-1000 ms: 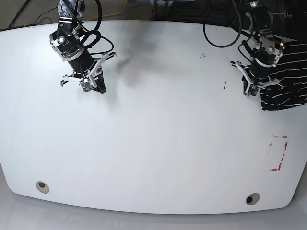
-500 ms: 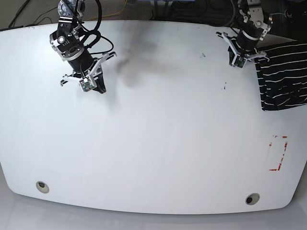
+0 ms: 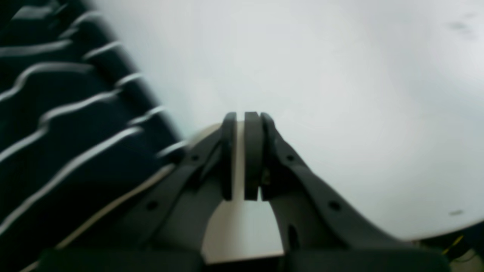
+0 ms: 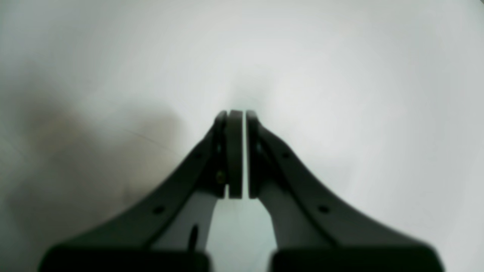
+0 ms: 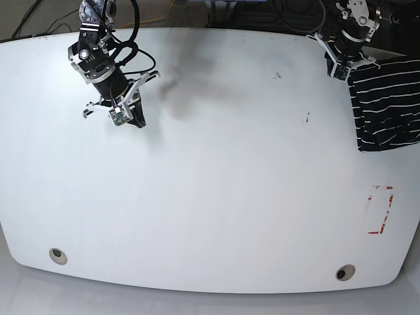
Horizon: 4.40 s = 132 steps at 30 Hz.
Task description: Layout the t-shirt on the table in an organized manner, then fold the t-shirt properly
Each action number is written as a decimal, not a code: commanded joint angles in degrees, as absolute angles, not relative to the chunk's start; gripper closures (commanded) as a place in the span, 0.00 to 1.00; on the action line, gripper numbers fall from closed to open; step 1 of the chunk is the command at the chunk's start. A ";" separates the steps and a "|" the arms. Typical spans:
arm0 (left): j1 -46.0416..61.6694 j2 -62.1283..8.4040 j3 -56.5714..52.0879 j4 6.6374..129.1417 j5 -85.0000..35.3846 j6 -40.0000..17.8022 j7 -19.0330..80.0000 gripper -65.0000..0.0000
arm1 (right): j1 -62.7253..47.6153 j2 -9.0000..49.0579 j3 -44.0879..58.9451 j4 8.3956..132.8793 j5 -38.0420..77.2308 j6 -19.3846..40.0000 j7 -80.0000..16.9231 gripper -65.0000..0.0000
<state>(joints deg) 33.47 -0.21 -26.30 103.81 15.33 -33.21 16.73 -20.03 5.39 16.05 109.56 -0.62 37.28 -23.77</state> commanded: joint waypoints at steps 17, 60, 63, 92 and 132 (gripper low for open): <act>30.90 -7.25 -33.45 102.37 14.81 -33.01 15.87 0.96 | -19.65 5.76 16.22 110.81 0.31 36.97 -22.20 0.97; 25.45 -5.67 -28.79 105.45 3.82 -32.66 6.81 0.97 | -20.00 7.08 16.31 114.33 -0.13 36.97 -20.44 0.97; 24.92 -3.82 -27.38 105.10 4.00 -32.57 0.48 0.97 | -20.00 8.57 16.48 114.24 -0.13 36.97 -17.98 0.97; 42.15 6.37 -8.13 105.54 11.21 -22.99 -16.57 0.97 | -37.23 3.74 26.95 113.80 0.22 36.88 -8.92 0.97; 67.91 5.14 -11.74 95.34 10.86 -22.90 -16.22 0.97 | -67.21 0.13 29.76 102.29 5.85 36.88 -8.57 0.97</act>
